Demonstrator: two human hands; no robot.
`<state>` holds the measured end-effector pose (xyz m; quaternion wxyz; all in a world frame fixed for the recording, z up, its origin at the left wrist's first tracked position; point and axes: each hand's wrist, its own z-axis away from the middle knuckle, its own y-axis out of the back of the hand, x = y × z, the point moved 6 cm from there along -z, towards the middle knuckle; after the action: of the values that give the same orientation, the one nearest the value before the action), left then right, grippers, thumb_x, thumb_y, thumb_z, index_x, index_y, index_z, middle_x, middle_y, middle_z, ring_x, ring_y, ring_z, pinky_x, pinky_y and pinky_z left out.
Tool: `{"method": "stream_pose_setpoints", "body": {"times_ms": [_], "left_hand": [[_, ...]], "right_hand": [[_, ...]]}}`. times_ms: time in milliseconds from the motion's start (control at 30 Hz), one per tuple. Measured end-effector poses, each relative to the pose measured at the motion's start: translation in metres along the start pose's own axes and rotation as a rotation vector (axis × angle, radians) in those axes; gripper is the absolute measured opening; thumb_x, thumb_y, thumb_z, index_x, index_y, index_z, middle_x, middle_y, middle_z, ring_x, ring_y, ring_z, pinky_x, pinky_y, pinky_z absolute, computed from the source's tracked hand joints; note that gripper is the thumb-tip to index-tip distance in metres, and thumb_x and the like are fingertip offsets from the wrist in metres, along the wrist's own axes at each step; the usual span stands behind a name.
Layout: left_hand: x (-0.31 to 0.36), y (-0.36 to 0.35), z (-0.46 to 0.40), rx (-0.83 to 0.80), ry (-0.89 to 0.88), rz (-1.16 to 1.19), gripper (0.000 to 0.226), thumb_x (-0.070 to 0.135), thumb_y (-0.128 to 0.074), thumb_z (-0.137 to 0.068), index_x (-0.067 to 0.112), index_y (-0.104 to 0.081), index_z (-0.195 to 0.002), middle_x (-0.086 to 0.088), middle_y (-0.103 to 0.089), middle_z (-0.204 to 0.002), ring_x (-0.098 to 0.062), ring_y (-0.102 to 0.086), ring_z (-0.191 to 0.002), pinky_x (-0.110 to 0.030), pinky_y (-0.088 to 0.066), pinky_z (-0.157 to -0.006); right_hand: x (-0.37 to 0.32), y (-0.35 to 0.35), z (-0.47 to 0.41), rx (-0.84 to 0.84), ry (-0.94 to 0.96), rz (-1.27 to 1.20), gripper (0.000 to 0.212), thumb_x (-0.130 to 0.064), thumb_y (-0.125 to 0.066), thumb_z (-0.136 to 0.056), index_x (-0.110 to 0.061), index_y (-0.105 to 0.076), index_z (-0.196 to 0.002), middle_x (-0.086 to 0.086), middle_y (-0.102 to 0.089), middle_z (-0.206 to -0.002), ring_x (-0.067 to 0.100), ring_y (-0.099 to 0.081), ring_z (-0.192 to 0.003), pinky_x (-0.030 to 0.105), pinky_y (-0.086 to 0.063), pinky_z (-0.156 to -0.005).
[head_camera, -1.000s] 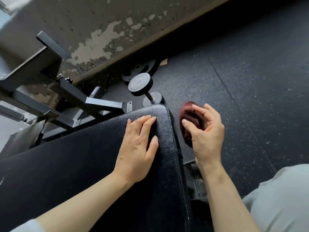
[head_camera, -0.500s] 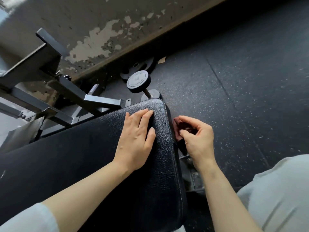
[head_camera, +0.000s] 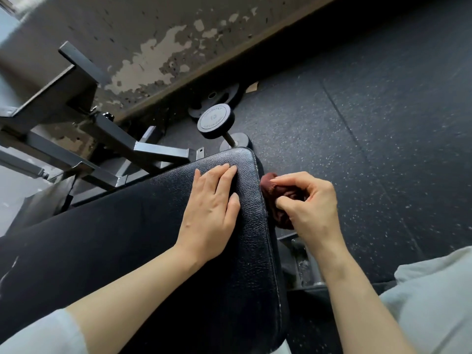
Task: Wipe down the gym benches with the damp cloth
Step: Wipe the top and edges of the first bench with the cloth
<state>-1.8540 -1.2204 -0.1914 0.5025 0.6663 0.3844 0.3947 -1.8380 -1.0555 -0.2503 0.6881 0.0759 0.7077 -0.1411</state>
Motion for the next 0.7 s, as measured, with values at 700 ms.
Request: {"method": "stream_pose_setpoints", "body": {"times_ms": [700], "left_hand": [[-0.001, 0.001, 0.000, -0.023, 0.016, 0.000, 0.056, 0.035, -0.027, -0.094, 0.011, -0.041, -0.142, -0.002, -0.041, -0.143, -0.017, -0.031, -0.139, -0.041, -0.003, -0.122]], "right_hand": [[-0.008, -0.030, -0.026, -0.099, 0.189, 0.015, 0.043, 0.006, -0.058, -0.083, -0.014, -0.067, -0.120, -0.004, -0.060, -0.127, 0.004, -0.052, -0.123, 0.021, -0.037, -0.109]]}}
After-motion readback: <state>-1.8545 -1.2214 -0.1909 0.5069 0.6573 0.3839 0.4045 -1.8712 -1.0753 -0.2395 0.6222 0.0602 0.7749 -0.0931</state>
